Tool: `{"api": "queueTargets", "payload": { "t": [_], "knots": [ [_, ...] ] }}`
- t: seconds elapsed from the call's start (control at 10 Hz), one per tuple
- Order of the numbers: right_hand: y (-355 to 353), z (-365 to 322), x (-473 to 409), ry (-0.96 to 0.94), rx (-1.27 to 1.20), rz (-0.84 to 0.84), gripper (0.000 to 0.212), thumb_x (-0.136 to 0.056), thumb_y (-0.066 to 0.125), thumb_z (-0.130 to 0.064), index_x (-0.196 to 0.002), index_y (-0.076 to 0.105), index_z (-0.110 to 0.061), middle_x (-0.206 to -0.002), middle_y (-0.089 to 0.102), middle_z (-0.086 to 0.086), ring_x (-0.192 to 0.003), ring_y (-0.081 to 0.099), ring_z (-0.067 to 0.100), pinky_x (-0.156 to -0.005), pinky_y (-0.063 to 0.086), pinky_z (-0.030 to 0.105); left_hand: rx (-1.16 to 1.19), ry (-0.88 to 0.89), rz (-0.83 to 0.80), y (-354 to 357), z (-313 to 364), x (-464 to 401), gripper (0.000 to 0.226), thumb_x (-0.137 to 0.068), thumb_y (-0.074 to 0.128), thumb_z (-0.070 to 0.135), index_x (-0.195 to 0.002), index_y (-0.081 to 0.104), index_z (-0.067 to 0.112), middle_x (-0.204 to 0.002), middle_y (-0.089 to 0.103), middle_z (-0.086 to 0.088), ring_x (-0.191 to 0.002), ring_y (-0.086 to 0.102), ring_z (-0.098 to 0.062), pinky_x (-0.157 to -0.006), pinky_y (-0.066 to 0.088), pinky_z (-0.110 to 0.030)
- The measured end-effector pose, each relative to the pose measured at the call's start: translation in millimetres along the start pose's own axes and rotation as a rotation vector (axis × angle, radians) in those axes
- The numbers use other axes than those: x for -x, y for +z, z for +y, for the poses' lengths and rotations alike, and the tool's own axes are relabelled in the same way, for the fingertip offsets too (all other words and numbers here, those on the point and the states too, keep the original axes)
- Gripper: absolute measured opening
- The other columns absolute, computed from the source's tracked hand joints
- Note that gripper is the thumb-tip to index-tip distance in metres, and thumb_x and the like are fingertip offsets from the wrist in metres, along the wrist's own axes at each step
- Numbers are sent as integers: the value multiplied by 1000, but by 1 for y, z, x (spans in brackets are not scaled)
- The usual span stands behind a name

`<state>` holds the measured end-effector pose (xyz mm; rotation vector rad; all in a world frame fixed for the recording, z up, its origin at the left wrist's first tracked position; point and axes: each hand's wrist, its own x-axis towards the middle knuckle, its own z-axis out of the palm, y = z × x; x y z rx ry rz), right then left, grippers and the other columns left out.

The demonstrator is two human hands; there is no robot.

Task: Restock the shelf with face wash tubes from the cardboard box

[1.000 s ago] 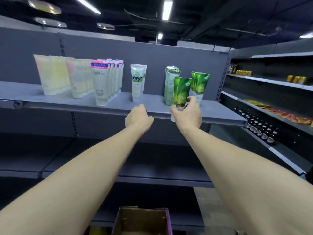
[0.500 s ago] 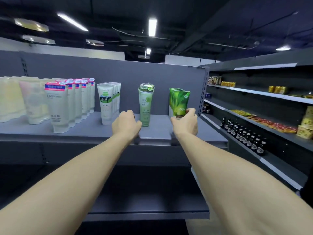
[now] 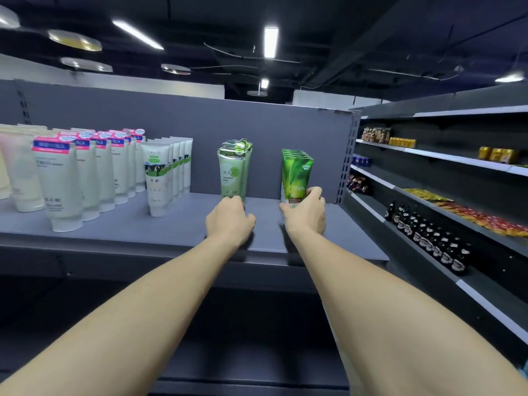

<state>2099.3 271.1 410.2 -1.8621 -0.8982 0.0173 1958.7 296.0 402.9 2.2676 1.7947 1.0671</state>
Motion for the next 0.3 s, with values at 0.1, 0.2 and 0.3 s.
{"api": "queueTargets", "payload": {
  "t": [0.1,0.2,0.3],
  "knots": [
    [3,0,0,-8,30,14,48,-85,70,-30,-122,42,-16,-121,53,7,-105,59,31,-72,38,34,-33,17,30,2,-5,0,25,-90,53,28,-108,62,14,-112,60,-4,-102,59,-27,-74,40,-30],
    [4,3,0,9,16,-9,53,-84,72,-34,-123,42,-14,-123,53,7,-109,58,31,-74,39,35,-67,34,25,3,-9,3,23,-90,53,27,-105,63,13,-109,60,-5,-99,59,-28,-75,43,-33],
    [-2,1,6,34,2,-6,69,-79,78,-42,-128,39,-12,-131,50,7,-117,54,32,-82,44,40,-65,46,46,-3,-12,10,21,-89,52,26,-102,64,13,-106,59,-5,-96,59,-28,-73,44,-33]
  ]
}}
